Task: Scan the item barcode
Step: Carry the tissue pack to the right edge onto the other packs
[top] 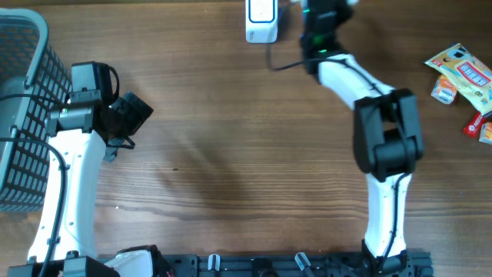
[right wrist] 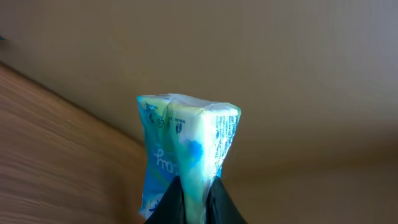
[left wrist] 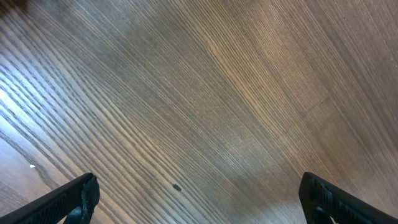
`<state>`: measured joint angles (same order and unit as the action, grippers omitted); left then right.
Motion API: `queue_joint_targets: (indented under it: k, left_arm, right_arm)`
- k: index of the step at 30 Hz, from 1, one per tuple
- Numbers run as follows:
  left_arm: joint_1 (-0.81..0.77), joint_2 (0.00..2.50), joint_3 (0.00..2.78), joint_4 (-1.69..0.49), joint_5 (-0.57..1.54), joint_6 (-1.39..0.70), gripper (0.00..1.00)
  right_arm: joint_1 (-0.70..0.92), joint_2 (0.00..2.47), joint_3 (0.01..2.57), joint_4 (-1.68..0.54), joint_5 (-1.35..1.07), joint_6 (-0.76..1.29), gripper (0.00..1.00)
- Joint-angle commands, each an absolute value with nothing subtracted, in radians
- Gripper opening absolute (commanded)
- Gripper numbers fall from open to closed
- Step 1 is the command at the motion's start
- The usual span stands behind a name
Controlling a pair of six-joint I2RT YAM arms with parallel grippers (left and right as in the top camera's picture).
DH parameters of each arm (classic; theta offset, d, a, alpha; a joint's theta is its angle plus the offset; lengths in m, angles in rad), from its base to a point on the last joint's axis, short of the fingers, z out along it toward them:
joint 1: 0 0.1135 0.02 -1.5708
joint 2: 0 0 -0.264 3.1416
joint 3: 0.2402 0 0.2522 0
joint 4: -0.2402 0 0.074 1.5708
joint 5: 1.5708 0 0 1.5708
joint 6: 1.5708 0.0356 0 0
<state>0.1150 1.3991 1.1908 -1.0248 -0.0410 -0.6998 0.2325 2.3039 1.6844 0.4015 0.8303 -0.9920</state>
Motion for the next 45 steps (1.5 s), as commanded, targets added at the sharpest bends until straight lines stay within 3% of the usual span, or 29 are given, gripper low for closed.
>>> queue_joint_targets:
  k: [1,11,21,22,24,26,27,28,32,45]
  left_arm:
    - [0.117,1.404,1.205,-1.026,-0.061,-0.684,1.00]
    - [0.117,1.405,1.205,-1.027,-0.061,-0.684,1.00]
    - [0.116,1.405,1.205,-1.029,-0.060,-0.688,1.00]
    - [0.116,1.405,1.205,-1.030,-0.060,-0.688,1.00]
    - [0.116,1.405,1.205,-1.030,-0.057,-0.688,1.00]
    - [0.116,1.405,1.205,-1.029,-0.057,-0.688,1.00]
    - [0.116,1.405,1.205,-1.029,-0.057,-0.688,1.00]
    - [0.116,1.405,1.205,-1.029,-0.058,-0.688,1.00]
    - [0.116,1.405,1.205,-1.029,-0.058,-0.688,1.00]
    - [0.116,1.405,1.205,-1.044,-0.057,-0.688,1.00]
  right_arm:
    - [0.119,2.280,1.688,0.352,1.076,-0.829,0.04]
    - [-0.126,2.280,1.688,-0.204,1.059,-0.371,0.04]
    - [-0.308,2.281,1.688,-0.250,1.040,-0.337,0.04]
    - [-0.316,2.281,1.688,-0.250,1.034,-0.337,0.07]
    - [-0.327,2.281,1.688,-0.250,1.017,-0.337,0.27]
    - [-0.329,2.281,1.688,-0.252,1.000,-0.337,0.61]
    - [-0.329,2.281,1.688,-0.252,0.991,-0.337,0.87]
    - [-0.326,2.280,1.688,-0.252,0.981,-0.337,1.00]
    - [-0.299,2.266,1.688,-0.266,0.929,-0.336,1.00]
    - [-0.284,1.935,1.688,-0.467,0.302,-0.150,1.00]
